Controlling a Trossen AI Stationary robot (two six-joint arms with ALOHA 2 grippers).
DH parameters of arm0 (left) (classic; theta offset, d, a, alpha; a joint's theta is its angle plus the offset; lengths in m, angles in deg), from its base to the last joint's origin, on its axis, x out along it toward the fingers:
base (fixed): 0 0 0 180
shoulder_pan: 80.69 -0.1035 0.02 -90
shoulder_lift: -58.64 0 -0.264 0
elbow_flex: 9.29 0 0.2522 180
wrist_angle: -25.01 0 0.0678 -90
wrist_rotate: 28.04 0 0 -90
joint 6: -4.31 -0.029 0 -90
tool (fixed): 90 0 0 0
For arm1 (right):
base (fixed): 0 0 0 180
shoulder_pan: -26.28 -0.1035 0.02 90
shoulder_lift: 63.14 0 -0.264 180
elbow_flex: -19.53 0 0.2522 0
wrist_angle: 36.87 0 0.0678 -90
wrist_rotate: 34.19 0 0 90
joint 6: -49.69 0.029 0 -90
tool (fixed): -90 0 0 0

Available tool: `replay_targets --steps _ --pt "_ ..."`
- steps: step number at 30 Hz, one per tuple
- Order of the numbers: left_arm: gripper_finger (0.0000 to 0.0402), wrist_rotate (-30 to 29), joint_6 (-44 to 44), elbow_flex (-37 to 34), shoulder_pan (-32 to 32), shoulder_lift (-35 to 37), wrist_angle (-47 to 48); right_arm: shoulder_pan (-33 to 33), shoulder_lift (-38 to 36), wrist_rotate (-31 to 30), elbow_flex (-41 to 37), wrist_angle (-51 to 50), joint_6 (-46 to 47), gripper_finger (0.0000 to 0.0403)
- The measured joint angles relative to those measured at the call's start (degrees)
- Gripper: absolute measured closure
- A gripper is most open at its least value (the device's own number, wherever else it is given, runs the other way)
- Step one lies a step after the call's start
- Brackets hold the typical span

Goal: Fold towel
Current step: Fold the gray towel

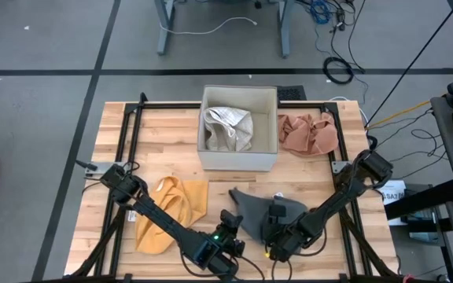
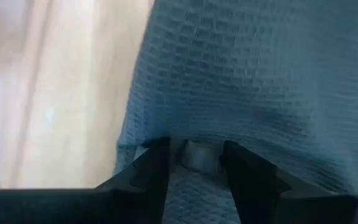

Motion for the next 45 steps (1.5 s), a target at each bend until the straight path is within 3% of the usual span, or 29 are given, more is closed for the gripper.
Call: replay_targets --steps 8,11,18,23,28,34,41,45 --pt "0.0399 0.69 -1.80 0.00 -0.75 0.01 -0.72 -0.97 -0.14 -0.46 4.19 -0.40 -4.93 0.0262" --pt "0.0399 0.77 -1.80 0.00 -1.18 0.02 -0.72 -2.18 -0.59 -0.50 7.81 -6.44 -5.17 0.0262" --pt "0.0399 0.89 -2.01 0.00 -1.37 0.02 -0.70 -5.83 -0.64 -0.56 13.39 -32.28 9.92 0.0262" --pt "0.0399 0.90 -2.11 0.00 -1.35 0.02 -0.70 -9.17 -0.64 -0.08 13.55 -39.51 21.25 0.0262" --pt "0.0399 0.92 -3.83 0.00 -1.37 0.04 -1.52 -10.67 -0.36 -0.32 12.81 -37.79 25.55 0.0262" --pt "0.0399 0.92 -5.01 0.00 -1.37 0.04 -3.09 -10.04 -0.24 1.25 6.40 -27.79 25.64 0.0262" --pt "0.0399 1.40 -11.19 0.00 -1.37 0.04 -10.02 -7.21 -0.38 -0.20 1.12 -16.26 20.05 0.0262" --pt "0.0399 8.01 -18.16 0.00 -1.41 0.07 -17.57 -5.57 -0.38 -1.26 0.31 -11.64 13.91 0.0262"
